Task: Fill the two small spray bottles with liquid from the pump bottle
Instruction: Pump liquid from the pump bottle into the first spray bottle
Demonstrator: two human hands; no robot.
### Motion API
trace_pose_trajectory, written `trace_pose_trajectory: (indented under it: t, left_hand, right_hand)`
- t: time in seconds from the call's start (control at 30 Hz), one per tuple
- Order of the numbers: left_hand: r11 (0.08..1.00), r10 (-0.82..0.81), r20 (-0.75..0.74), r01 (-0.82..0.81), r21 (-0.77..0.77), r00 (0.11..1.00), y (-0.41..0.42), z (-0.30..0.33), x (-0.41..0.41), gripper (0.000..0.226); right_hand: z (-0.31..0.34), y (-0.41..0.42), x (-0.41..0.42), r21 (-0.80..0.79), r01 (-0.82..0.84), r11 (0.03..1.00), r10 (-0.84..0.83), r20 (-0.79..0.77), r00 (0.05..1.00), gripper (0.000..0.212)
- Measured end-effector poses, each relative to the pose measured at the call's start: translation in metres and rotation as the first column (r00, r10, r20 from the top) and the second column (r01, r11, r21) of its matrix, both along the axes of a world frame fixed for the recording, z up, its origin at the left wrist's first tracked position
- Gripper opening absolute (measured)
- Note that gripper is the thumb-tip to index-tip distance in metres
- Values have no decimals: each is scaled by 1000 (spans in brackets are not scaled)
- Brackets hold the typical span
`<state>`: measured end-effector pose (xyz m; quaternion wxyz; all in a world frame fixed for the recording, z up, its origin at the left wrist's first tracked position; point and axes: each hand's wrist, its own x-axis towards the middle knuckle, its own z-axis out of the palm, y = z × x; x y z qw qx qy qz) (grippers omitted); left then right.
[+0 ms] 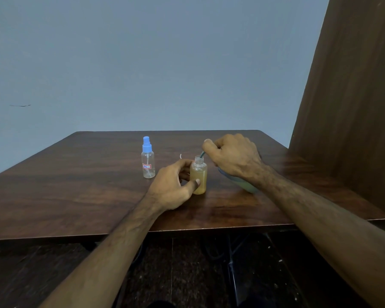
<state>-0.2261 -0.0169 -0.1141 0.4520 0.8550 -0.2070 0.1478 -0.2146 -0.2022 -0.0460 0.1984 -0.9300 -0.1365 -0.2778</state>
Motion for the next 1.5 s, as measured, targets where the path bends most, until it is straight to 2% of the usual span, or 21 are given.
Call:
trace_pose_trajectory:
  t: [0.2, 0.57, 0.8, 1.0, 1.3, 1.5]
  left_hand:
    - [1000, -2, 2, 2, -9, 1000, 0, -1, 0, 39]
    - [1000, -2, 5, 2, -15, 1000, 1, -3, 2, 41]
    - [1000, 0, 2, 0, -6, 1000, 0, -1, 2, 41]
    - [1000, 0, 7, 0, -14, 1000, 0, -2, 3, 41]
    - [1000, -2, 10, 2, -19, 1000, 0, -3, 4, 40]
    - [1000, -5, 9, 5, -23, 1000, 1, -4, 5, 38]
  right_hand:
    - [0, 1, 0, -8, 18, 1000, -18, -27, 999, 71]
    - [-4, 7, -5, -87, 20, 996, -18, 18, 1000, 61]
    - [-2, 6, -3, -62, 25, 998, -26, -13, 1000, 69]
    - [-3, 7, -3, -80, 24, 996, -22, 28, 999, 63]
    - [-1, 6, -3, -53, 27, 998, -28, -18, 999, 69]
    - [-3, 7, -3, -72, 36, 997, -36, 12, 999, 65]
